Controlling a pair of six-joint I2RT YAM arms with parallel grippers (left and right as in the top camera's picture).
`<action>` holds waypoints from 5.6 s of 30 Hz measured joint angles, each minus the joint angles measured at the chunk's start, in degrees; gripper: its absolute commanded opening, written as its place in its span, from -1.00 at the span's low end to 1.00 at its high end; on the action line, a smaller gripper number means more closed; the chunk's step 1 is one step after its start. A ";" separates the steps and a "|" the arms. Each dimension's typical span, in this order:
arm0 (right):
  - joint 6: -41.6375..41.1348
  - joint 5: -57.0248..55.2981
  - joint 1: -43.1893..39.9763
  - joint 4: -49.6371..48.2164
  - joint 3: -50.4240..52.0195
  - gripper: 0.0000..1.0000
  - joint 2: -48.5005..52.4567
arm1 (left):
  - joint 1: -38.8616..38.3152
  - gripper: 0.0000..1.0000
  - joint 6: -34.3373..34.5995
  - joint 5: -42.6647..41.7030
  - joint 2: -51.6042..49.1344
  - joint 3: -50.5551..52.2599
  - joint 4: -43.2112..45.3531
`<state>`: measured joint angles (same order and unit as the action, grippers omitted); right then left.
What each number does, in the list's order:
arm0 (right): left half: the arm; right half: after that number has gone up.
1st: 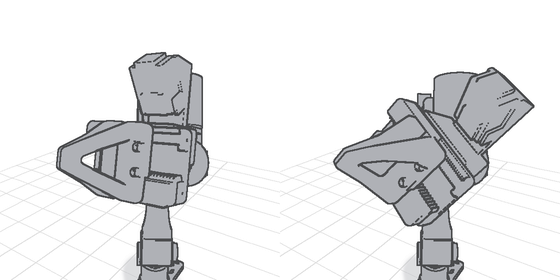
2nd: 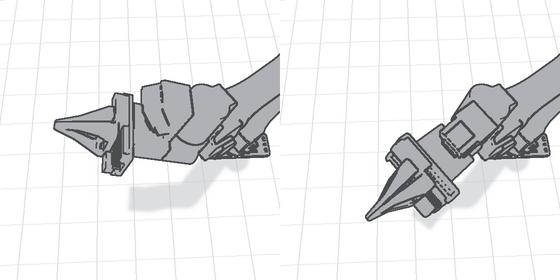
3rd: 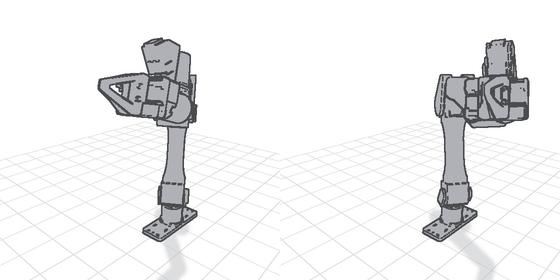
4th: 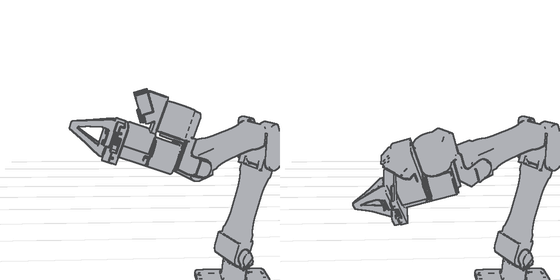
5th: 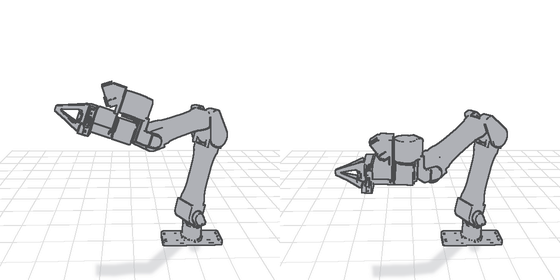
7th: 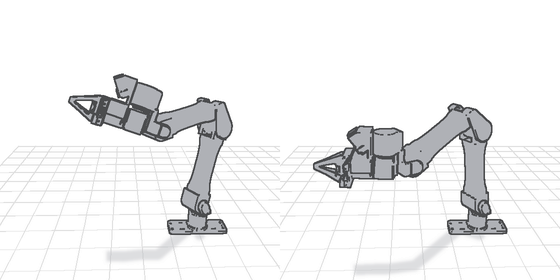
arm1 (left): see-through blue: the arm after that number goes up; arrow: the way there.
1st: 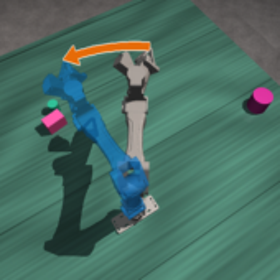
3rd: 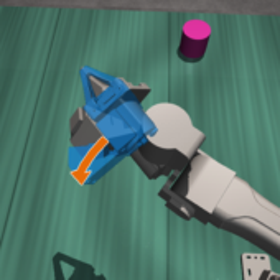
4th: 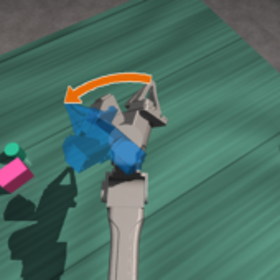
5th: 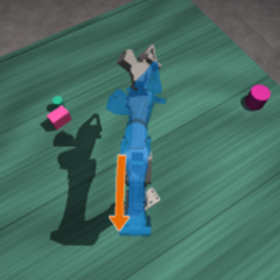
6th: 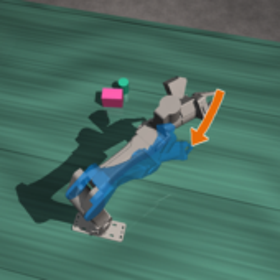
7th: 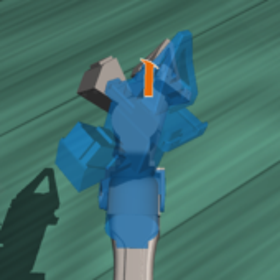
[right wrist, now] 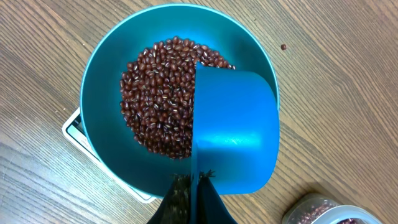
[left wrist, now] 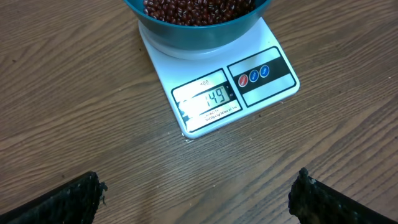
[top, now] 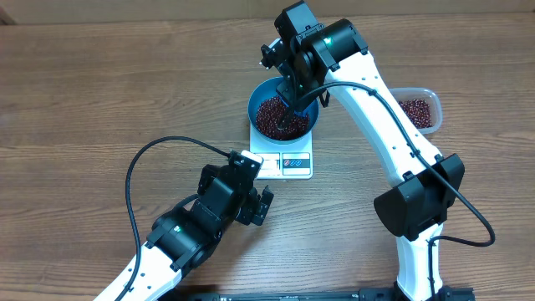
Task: Scoop item into bowl and weigh 150g on scale
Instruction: 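Hold the scoop tilted over the bowl, trickling beans to 150 g, then lift the scoop away from the bowl and carry it right, then lower the blue scoop into the bean tub with the right gripper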
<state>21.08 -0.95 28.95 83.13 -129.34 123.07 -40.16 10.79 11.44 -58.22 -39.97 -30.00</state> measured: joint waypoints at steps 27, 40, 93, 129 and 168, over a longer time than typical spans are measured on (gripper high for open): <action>-0.04 2.25 0.00 0.46 0.00 -0.93 0.00 | 0.00 0.99 0.00 0.02 0.00 0.00 0.00; 0.00 0.85 0.00 0.15 0.00 -0.93 0.00 | 0.00 0.99 0.00 0.00 0.00 0.00 0.00; -0.04 7.54 -0.44 1.53 0.00 -0.93 -0.02 | 0.00 0.99 0.00 0.00 0.00 0.00 0.00; 5.68 39.47 -45.38 13.90 -0.44 -0.93 -10.40 | 0.00 0.99 0.00 0.00 0.00 0.00 -0.02; -22.62 -0.52 -29.57 8.61 -0.44 -0.93 -10.40 | 0.00 1.00 0.00 0.00 0.00 0.00 -0.02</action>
<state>-1.54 -1.48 -0.62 91.74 -129.78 112.66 -40.16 10.79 11.44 -58.22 -39.97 -30.02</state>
